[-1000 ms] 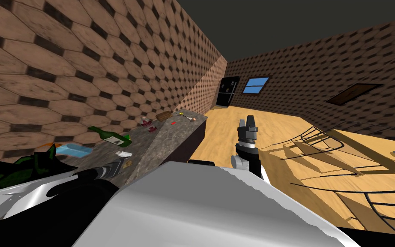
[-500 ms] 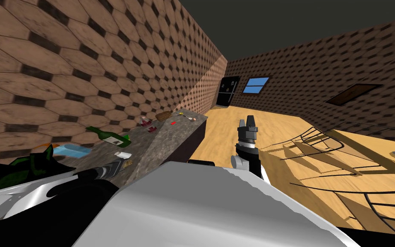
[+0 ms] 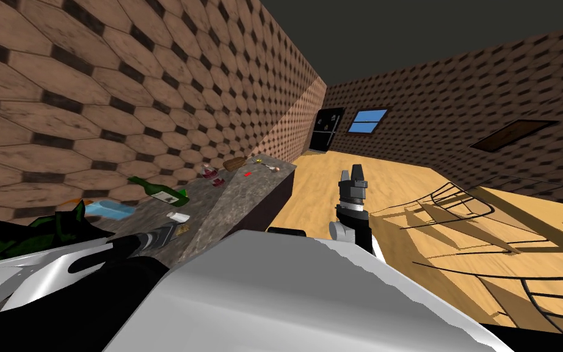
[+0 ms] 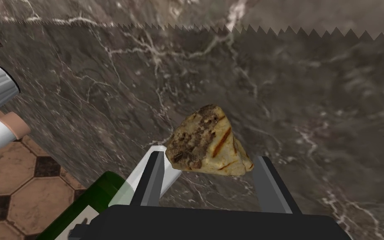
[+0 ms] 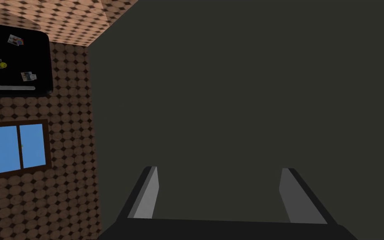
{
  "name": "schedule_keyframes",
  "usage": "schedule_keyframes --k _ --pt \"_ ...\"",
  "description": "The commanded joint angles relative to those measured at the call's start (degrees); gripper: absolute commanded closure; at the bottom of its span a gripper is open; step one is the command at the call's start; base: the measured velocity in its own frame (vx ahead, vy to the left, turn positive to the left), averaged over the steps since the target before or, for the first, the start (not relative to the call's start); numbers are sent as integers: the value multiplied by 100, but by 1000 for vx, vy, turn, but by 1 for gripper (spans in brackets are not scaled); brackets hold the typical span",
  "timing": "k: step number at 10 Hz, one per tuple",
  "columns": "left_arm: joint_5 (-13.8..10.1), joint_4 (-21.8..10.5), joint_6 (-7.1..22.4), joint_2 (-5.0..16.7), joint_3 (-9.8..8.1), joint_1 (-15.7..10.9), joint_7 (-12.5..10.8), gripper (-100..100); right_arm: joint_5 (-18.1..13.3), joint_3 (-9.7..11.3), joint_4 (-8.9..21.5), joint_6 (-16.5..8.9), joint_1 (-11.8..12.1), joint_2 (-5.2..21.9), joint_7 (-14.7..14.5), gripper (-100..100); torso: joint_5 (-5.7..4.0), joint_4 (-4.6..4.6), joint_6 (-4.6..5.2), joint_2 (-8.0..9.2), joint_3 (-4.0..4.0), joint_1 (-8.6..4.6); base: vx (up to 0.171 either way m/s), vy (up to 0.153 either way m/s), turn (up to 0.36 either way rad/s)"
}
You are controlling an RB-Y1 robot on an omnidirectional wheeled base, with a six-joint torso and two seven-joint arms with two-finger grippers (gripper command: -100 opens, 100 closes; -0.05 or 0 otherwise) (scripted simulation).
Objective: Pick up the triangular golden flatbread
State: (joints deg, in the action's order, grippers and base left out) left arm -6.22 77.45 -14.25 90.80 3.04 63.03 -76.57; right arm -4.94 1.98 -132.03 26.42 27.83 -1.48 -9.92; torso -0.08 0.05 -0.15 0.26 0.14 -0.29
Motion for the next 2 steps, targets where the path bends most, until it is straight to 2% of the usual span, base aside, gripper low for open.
schedule_keyframes --k 1,2 --pt "0 0 0 0 0 0 0 100 0 0 0 0 0 0 0 0 0 0 0 0 0 0 -27 -20 12" --pt "-1 3 0 9 -5 6 -15 0 0 0 0 0 0 0 0 0 2 -1 1 -7 -3 7 0 0 0"
